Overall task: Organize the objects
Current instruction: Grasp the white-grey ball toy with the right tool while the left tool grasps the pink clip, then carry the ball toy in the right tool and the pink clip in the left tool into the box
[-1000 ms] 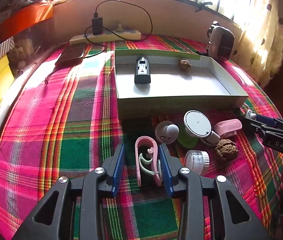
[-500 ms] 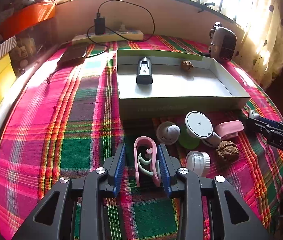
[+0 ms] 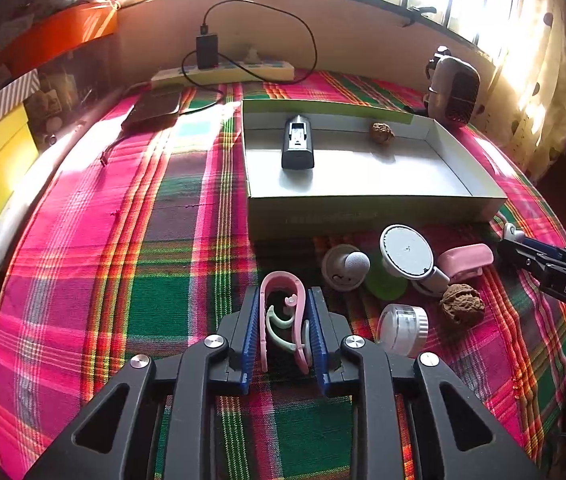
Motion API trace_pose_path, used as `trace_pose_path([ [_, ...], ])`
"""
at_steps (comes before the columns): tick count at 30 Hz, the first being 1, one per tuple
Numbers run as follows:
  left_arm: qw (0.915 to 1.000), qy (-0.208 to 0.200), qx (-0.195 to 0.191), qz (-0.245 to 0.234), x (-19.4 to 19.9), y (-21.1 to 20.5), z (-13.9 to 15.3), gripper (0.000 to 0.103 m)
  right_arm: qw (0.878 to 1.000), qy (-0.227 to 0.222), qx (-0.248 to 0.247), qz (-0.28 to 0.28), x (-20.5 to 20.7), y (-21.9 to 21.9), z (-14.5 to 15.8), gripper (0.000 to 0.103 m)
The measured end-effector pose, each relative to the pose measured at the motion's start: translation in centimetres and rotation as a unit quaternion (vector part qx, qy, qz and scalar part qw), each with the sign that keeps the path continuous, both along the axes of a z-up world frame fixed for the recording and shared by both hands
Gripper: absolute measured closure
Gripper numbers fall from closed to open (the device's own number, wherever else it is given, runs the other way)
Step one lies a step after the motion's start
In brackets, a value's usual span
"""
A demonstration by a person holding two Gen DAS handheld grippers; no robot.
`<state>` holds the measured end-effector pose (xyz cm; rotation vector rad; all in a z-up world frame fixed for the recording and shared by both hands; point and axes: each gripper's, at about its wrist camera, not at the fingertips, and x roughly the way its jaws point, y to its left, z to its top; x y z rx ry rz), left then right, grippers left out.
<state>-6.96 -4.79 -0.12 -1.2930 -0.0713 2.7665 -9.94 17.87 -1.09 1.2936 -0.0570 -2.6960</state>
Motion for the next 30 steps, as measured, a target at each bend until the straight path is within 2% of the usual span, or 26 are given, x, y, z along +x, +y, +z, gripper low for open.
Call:
trace_pose_path([
  [30, 1.0000, 0.002, 0.001, 0.005, 0.14, -0.38, 0.68, 0.082, 1.000, 0.010, 0.011, 0.000, 0.47, -0.25, 0.65, 0.053],
])
